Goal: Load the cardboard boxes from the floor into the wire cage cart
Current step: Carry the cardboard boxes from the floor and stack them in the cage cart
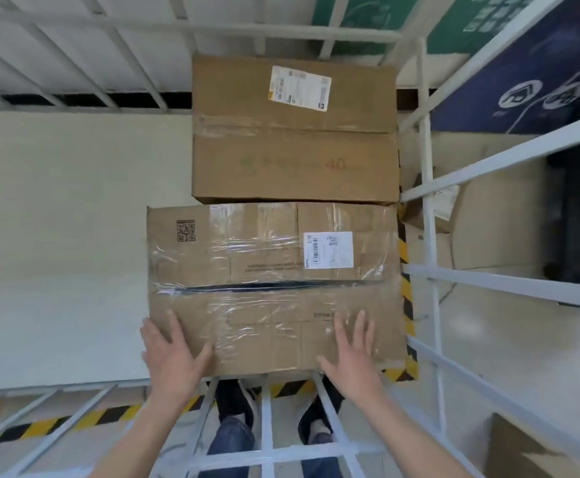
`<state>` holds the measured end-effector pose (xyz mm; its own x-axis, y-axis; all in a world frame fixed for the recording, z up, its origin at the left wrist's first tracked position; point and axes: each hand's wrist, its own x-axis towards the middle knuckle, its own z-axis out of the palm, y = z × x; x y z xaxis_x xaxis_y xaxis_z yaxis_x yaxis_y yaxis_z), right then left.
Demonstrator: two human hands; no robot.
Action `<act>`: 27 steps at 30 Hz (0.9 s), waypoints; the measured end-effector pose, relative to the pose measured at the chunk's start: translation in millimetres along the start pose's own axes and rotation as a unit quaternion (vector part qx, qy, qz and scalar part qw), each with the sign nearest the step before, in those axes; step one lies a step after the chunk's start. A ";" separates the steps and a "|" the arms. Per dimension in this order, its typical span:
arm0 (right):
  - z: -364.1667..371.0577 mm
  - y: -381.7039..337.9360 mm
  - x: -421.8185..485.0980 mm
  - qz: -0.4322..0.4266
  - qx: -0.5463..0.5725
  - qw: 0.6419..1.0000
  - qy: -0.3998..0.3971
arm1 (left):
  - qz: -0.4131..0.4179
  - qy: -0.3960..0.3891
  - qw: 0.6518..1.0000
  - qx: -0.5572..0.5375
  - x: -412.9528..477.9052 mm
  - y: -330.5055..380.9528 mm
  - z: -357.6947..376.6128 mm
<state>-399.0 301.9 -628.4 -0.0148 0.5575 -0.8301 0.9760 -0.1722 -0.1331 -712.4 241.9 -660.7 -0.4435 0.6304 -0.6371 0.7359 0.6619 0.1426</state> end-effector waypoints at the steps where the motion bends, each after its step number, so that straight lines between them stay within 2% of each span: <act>1: 7.0 -3.9 4.3 0.014 -0.013 1.000 -0.004 | 0.017 0.005 0.999 0.038 -2.2 2.8 6.3; 5: 16.5 -8.5 14.4 0.045 -0.026 0.999 0.000 | 0.045 -0.043 0.991 0.122 2.1 8.0 18.7; 11: -9.1 -14.9 35.0 0.054 0.034 0.997 -0.035 | 0.045 -0.077 0.988 0.126 23.7 18.9 21.2; 16: -16.5 -5.1 15.1 0.036 0.058 0.998 0.010 | 0.042 -0.064 0.990 0.118 15.7 20.9 11.3; 19: -33.6 -0.5 -4.6 0.025 0.067 0.997 0.029 | 0.047 -0.064 0.993 0.092 3.1 33.4 -6.0; 24: -78.1 -12.4 -60.4 0.004 0.085 0.995 0.058 | 0.135 -0.057 0.987 0.066 -44.0 91.3 -55.4; 27: -104.4 -22.4 -109.8 -0.015 0.097 0.992 0.075 | 0.154 -0.068 0.984 0.057 -94.7 127.3 -99.7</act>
<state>-396.6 329.4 -477.7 0.0026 0.6770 -0.7360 0.9149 -0.2988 -0.2716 -627.7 307.0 -506.7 -0.1243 0.7290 -0.6731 0.8807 0.3935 0.2637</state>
